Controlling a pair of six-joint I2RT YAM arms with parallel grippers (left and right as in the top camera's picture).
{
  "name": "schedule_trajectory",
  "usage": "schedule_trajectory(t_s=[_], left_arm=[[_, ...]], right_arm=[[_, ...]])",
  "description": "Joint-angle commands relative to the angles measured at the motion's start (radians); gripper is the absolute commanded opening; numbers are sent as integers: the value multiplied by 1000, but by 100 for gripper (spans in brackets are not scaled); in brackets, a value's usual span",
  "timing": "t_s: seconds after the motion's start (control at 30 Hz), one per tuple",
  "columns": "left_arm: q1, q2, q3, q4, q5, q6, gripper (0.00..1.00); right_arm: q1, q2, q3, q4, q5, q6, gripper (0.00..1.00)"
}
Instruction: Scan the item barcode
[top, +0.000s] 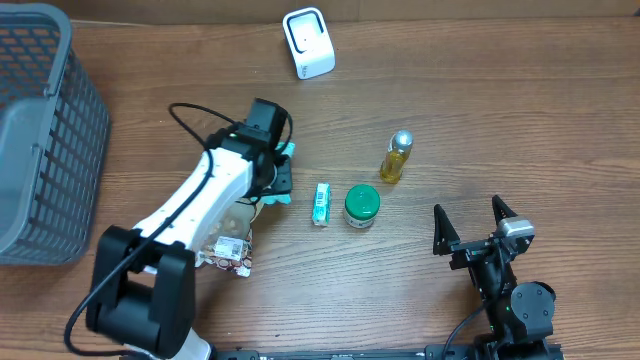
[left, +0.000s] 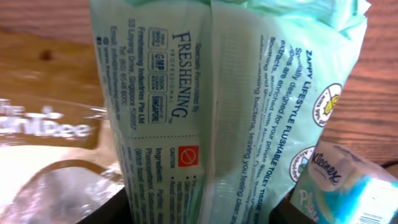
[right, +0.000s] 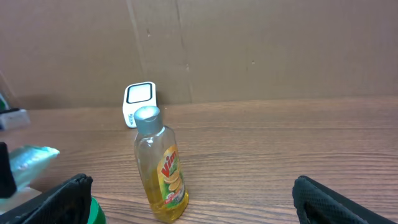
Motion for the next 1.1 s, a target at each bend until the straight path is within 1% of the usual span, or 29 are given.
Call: schedule_trajectory(t_s=[0.0,0.07,0.1,0.13,0.17,0.23,0.3,0.33,0.4,0.43,0.47,0.5,0.57,0.6,0.63,0.67,0.7,0.8,0.97,1.07], left_arm=[[-21,69,18,10,-2,1,50],[-21,90,18,17,14,1,52],[-21,95,18,27,32,1,57],[-21,92,23,33,37,3,67],[-19,90,32,32,38,14,71],[-13,82,80,-2,38,52,82],[-5,80,135,-54,37,75,86],[3,79,186,-113,36,92,88],[18,79,268,-228,24,107,87],[32,79,319,-319,22,107,84],[39,79,341,-373,22,112,83],[48,79,360,-434,22,123,79],[61,80,362,-533,17,133,70],[64,80,349,-566,4,133,61],[65,80,335,-591,-8,133,47],[66,80,324,-597,-17,133,32],[65,80,300,-598,-57,132,4],[66,80,239,-596,-146,113,4],[74,80,101,-591,-146,95,4],[74,80,53,-544,-145,69,4]], right_arm=[[-4,-7,-10,7,0,7,100],[-4,-7,-10,7,0,7,100],[-4,-7,-10,7,0,7,100],[-4,-7,-10,7,0,7,100],[-4,-7,-10,7,0,7,100],[-4,-7,-10,7,0,7,100],[-4,-7,-10,7,0,7,100],[-4,-7,-10,7,0,7,100],[-4,-7,-10,7,0,7,100],[-4,-7,-10,7,0,7,100],[-4,-7,-10,7,0,7,100],[-4,-7,-10,7,0,7,100],[-4,-7,-10,7,0,7,100],[-4,-7,-10,7,0,7,100],[-4,-7,-10,7,0,7,100],[-4,-7,-10,7,0,7,100],[-4,-7,-10,7,0,7,100],[-4,-7,-10,7,0,7,100],[-4,-7,-10,7,0,7,100],[-4,-7,-10,7,0,7,100]])
